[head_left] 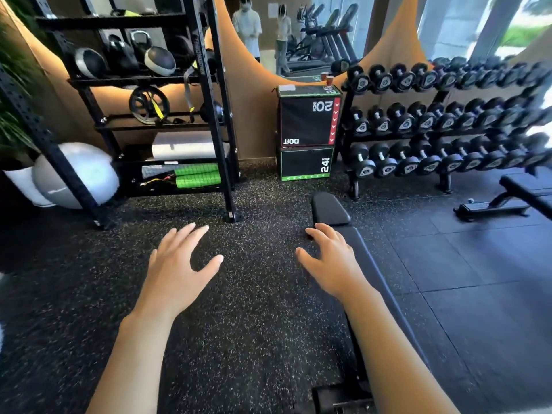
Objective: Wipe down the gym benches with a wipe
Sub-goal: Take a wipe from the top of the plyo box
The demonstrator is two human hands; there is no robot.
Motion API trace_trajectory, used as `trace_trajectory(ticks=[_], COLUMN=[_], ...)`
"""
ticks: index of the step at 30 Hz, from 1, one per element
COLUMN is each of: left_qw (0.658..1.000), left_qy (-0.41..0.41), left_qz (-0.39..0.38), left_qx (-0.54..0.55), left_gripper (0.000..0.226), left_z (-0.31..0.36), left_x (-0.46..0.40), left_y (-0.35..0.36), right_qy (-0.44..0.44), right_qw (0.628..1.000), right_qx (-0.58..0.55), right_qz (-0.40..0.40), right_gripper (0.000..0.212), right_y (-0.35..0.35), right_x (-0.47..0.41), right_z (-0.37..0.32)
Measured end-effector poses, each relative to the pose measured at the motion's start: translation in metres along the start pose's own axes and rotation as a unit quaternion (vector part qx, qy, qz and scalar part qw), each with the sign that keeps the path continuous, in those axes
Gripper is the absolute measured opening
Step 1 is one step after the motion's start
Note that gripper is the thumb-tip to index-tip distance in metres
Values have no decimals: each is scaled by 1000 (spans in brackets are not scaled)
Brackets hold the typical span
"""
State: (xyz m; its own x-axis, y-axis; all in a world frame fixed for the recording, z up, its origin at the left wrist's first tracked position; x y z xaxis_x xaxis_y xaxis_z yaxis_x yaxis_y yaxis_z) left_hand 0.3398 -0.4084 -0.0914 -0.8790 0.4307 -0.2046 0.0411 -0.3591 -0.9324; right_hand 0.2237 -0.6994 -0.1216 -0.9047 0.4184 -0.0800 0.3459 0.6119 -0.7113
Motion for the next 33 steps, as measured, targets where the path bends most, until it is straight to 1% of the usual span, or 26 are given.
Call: trace_trajectory(ticks=[7, 13, 17, 21, 26, 33], left_qw=[1000, 999, 999, 998, 998, 999], left_qy=[25, 29, 19, 21, 25, 24], left_qz=[-5, -27, -23, -33, -44, -34], left_qx=[18, 28, 37, 40, 35, 21], left_gripper=[74, 71, 72, 71, 72, 72], left_z=[-77, -116, -132, -132, -117, -67], left_x=[-66, -97, -118, -141, -186, -277], left_y=[-24, -20, -17, -4, 17, 45], right_qy=[6, 7, 3, 1, 14, 8], right_qw=[1000, 999, 999, 999, 999, 1000], right_qx=[4, 30, 32, 41, 31, 20], right_qz=[28, 8, 7, 5, 8, 19], right_gripper=[66, 66, 67, 66, 66, 66], right_y=[42, 75, 84, 88, 82, 49], right_x=[-64, -98, -121, -144, -185, -274], right_z=[-67, -96, -108, -103, -74, -24])
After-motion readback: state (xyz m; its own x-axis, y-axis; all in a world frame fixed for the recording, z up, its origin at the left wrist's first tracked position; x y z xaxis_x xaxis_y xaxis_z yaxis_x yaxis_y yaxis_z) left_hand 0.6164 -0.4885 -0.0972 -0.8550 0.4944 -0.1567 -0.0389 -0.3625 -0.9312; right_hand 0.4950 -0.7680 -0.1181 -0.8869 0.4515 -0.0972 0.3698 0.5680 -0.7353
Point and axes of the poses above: each hand's wrist, its own x-axis away from the middle knuckle, its own y-axis out of the palm, z = x × y, the point moved 5 cm from there along -x, towards the middle knuckle, and after that the axes turned 10 degrees about -x, right-handed, at the moved point
